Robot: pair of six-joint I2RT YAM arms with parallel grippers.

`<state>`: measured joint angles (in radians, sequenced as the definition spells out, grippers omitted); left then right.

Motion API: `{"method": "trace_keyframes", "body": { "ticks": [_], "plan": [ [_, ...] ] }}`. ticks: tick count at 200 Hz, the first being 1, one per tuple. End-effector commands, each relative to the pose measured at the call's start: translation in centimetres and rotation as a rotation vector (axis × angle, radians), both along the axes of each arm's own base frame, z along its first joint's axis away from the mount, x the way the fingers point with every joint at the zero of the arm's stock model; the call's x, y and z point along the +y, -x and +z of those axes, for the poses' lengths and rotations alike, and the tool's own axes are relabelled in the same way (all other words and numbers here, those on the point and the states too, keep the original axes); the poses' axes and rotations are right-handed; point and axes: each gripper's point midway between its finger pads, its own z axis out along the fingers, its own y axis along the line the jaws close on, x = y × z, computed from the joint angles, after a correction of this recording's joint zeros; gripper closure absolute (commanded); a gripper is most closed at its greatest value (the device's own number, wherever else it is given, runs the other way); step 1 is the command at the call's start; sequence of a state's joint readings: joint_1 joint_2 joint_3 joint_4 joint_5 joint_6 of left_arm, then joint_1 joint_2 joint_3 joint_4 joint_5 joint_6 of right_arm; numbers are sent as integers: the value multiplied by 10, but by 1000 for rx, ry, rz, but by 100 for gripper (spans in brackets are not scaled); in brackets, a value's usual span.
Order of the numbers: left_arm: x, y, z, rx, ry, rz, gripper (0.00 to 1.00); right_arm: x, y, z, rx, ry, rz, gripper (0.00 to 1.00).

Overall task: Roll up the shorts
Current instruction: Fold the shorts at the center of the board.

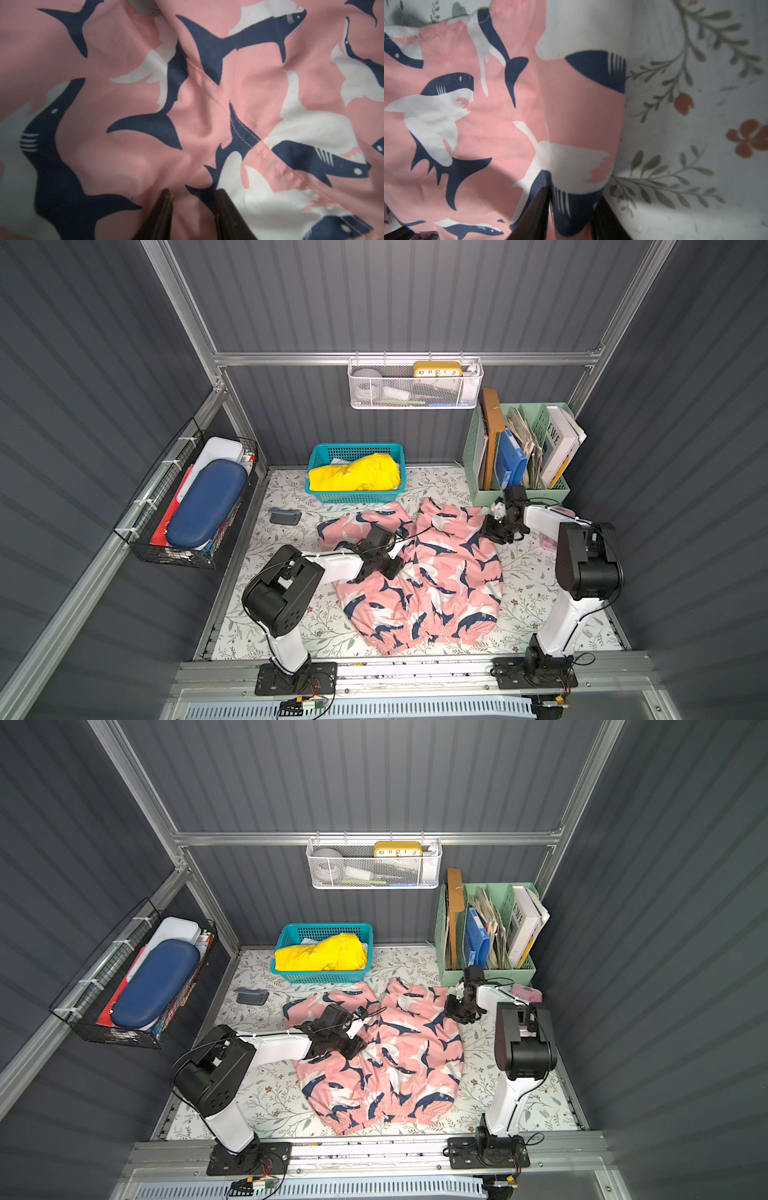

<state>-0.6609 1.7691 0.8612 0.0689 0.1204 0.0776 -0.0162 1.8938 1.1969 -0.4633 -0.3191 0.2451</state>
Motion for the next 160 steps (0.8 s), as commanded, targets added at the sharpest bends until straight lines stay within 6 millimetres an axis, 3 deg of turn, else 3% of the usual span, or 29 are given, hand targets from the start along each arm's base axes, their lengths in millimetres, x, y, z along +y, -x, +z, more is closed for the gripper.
{"method": "trace_keyframes", "body": {
  "ticks": [1,17,30,49,72,106,129,160],
  "plan": [
    [21,2,-29,89,-83,69,62,11,-7,6,-12,-44,5,67],
    [21,-6,-31,84,-109,87,62,14,-11,9,-34,-67,4,68],
    [17,-13,-23,81,-113,78,48,15,-14,11,-46,-79,-2,68],
    [4,-24,1,29,-111,30,33,16,-18,12,-52,-84,1,69],
    [-22,-23,34,-29,-97,-78,27,14,-20,12,-51,-70,4,77],
    [-74,8,82,-98,-34,-260,17,13,-21,14,-55,-65,3,100],
    [-106,35,98,-88,18,-359,11,11,-22,15,-59,-62,-3,100],
    [-128,65,99,0,76,-404,9,5,-24,19,-68,-62,-20,100]
  ]
}}
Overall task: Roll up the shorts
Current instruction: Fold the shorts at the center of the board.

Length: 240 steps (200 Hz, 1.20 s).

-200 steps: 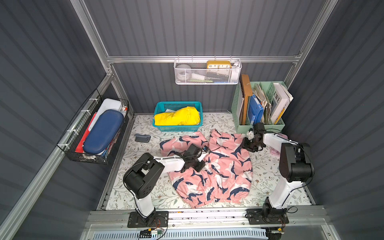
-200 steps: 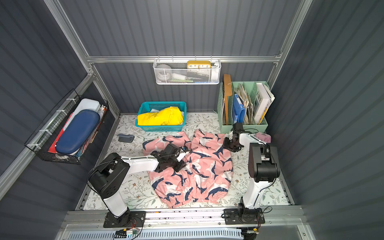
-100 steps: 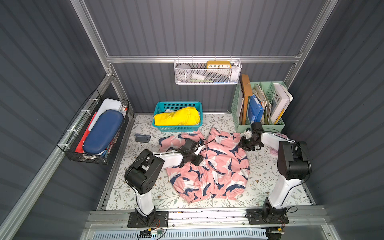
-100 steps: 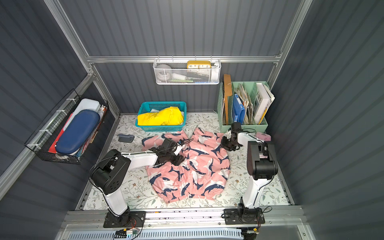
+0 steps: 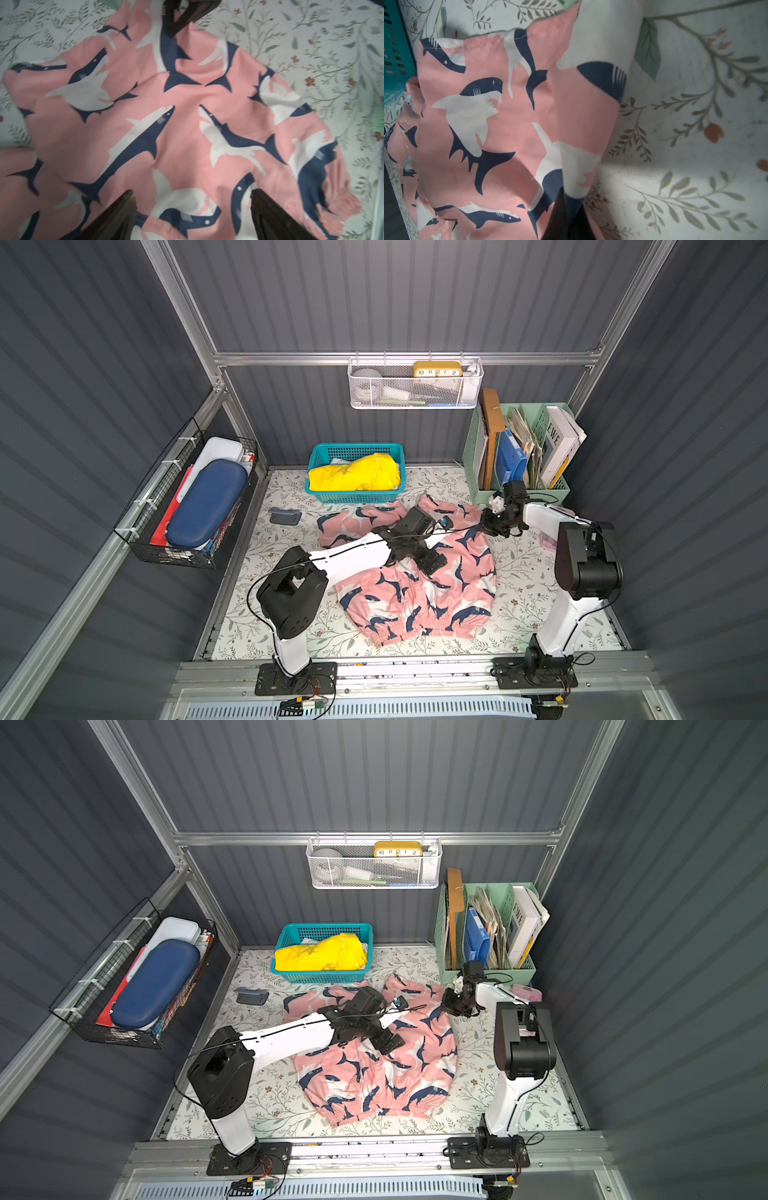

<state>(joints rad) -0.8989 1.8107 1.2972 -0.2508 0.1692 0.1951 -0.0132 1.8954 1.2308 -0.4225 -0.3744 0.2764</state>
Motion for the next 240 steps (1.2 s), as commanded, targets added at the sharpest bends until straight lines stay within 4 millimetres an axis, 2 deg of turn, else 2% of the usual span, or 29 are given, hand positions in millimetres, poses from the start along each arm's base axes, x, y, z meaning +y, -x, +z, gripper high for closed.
{"method": "trace_keyframes", "body": {
  "ticks": [1,33,38,62,83,142,158,170,187,224,240],
  "plan": [
    [-5,26,0,102,10,-50,9,-5,-5,3,-4,-2,-15,100],
    [-26,61,-7,169,19,-110,6,-13,-7,7,-10,-6,-38,100],
    [-30,68,-10,173,12,-126,1,-14,-7,8,-14,-7,-40,100],
    [-42,94,-34,159,-55,-145,1,-16,-8,12,-28,-20,-59,100],
    [-50,108,-53,86,-128,-132,0,-14,-6,10,-33,-36,-63,100],
    [-76,142,-66,-11,-136,-93,0,-15,2,7,-37,-29,-68,100],
    [-78,154,-79,1,-158,-110,0,-15,3,6,-38,-29,-69,100],
    [-90,158,-76,-4,-146,-114,0,-15,3,4,-36,-30,-69,100],
    [-88,159,-92,15,-189,-92,0,-15,3,3,-37,-33,-71,100],
    [-84,155,-109,14,-229,-56,1,-15,2,2,-36,-42,-74,100],
    [-81,154,-117,12,-249,-50,5,-15,2,2,-35,-43,-77,100]
  ]
}}
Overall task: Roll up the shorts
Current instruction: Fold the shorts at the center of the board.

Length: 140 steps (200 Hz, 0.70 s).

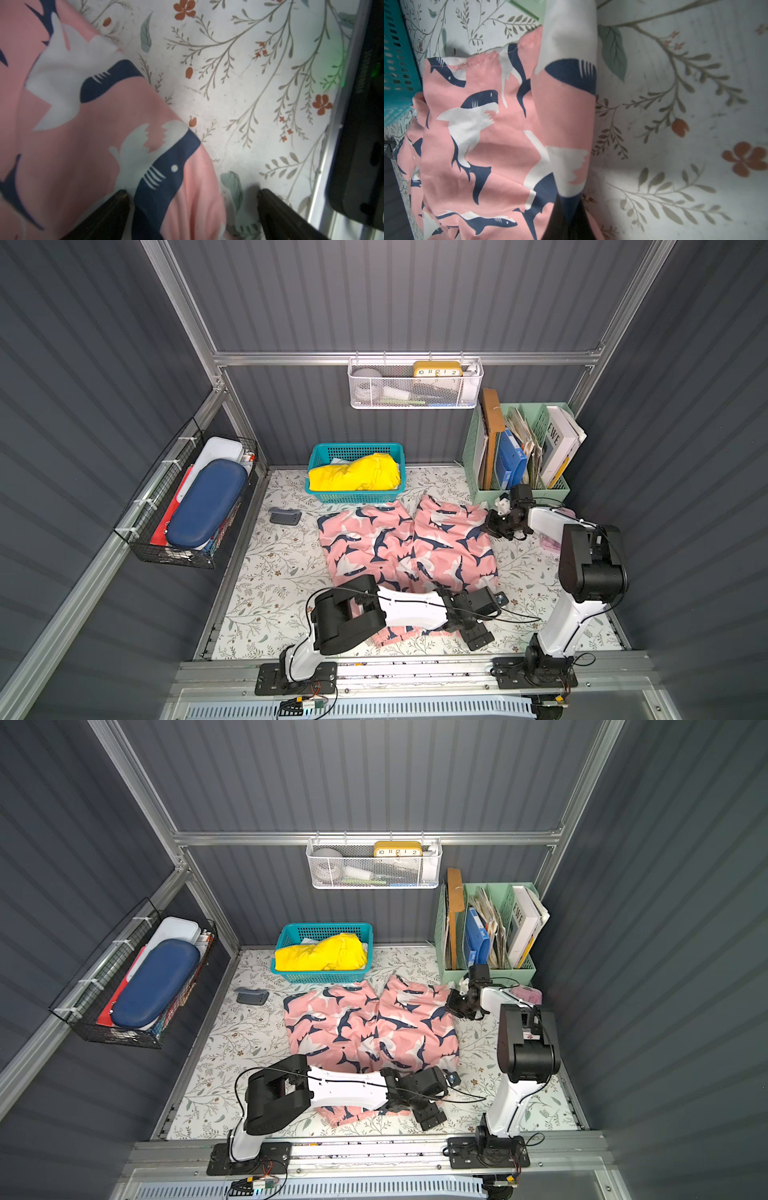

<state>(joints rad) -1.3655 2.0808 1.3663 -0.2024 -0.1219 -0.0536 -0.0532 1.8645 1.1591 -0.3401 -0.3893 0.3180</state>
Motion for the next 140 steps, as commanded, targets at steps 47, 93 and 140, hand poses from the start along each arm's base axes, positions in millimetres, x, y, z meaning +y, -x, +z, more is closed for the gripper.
{"method": "trace_keyframes", "body": {
  "ticks": [47,93,140],
  "plan": [
    [11,-4,-25,13,-75,49,50,-1,4,3,-9,-14,-8,100],
    [3,-11,-4,-30,-20,55,100,-4,2,31,-108,0,-26,100],
    [-20,-22,61,-119,138,39,100,17,3,94,-273,-56,56,100]
  ]
}}
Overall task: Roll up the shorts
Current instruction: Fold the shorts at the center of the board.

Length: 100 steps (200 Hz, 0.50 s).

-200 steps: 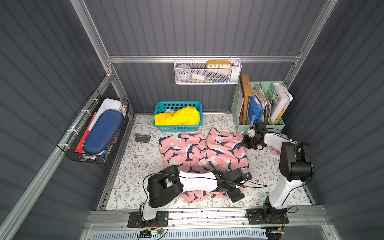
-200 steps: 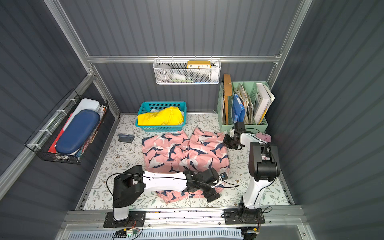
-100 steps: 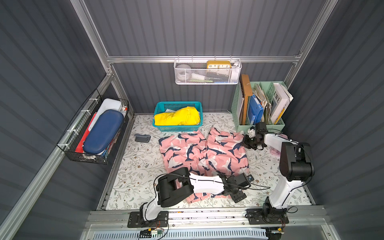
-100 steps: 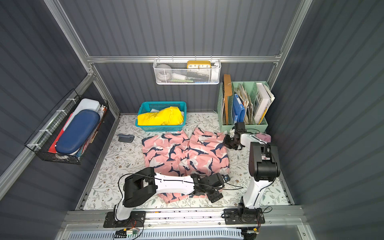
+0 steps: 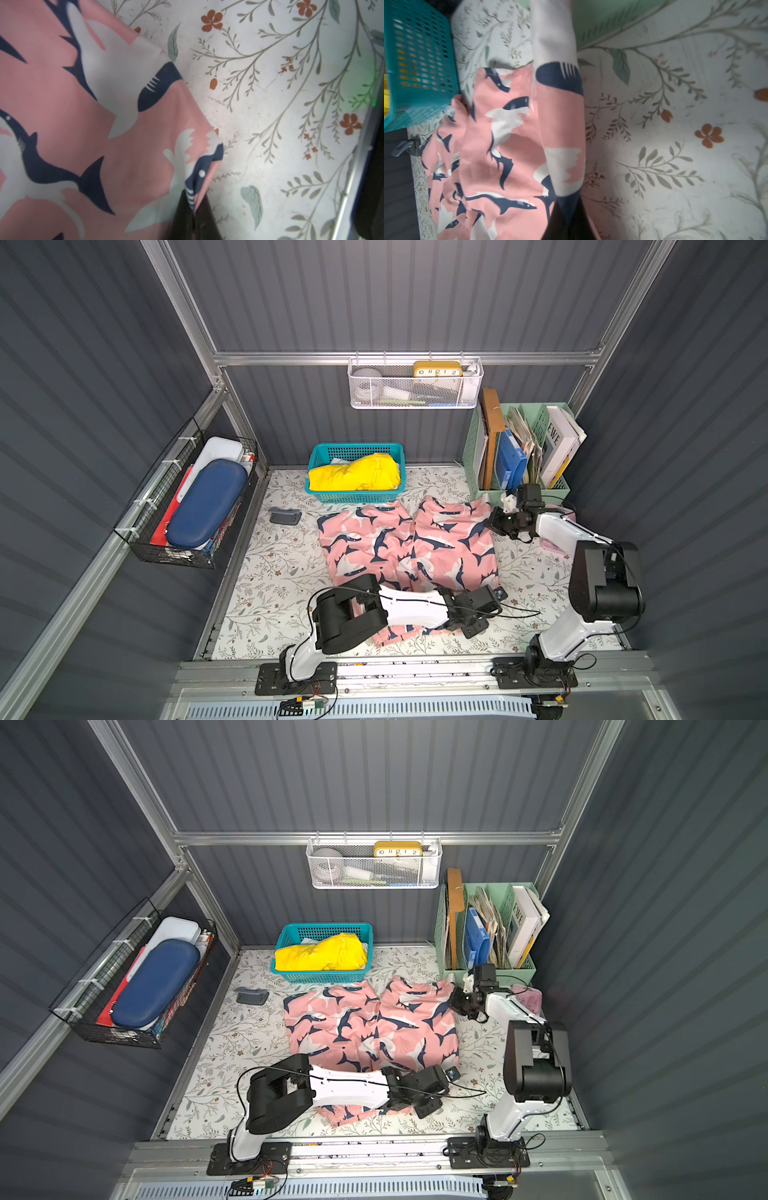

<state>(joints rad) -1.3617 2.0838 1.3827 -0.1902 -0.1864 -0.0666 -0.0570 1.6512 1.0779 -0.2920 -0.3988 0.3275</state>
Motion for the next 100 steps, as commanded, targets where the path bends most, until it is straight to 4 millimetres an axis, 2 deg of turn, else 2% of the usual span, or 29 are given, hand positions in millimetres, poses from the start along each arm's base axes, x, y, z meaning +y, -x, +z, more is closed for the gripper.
{"method": "trace_keyframes", "body": {
  "ticks": [1,23,25,29,64,84,100],
  "plan": [
    [-16,-9,57,-75,124,-12,100,18,-3,33,-98,-49,70,100],
    [-10,-16,94,-140,220,20,100,51,2,48,-115,-26,187,100],
    [-3,-16,88,-141,206,23,100,54,3,50,-117,-21,197,100],
    [1,-17,91,-149,214,32,100,61,3,52,-122,-11,220,100],
    [29,-25,137,-207,306,115,100,117,7,83,-204,-27,372,100],
    [50,-28,149,-222,328,175,100,152,12,102,-252,-60,467,100],
    [69,-30,149,-218,325,231,100,180,16,111,-272,-95,540,100]
  ]
}}
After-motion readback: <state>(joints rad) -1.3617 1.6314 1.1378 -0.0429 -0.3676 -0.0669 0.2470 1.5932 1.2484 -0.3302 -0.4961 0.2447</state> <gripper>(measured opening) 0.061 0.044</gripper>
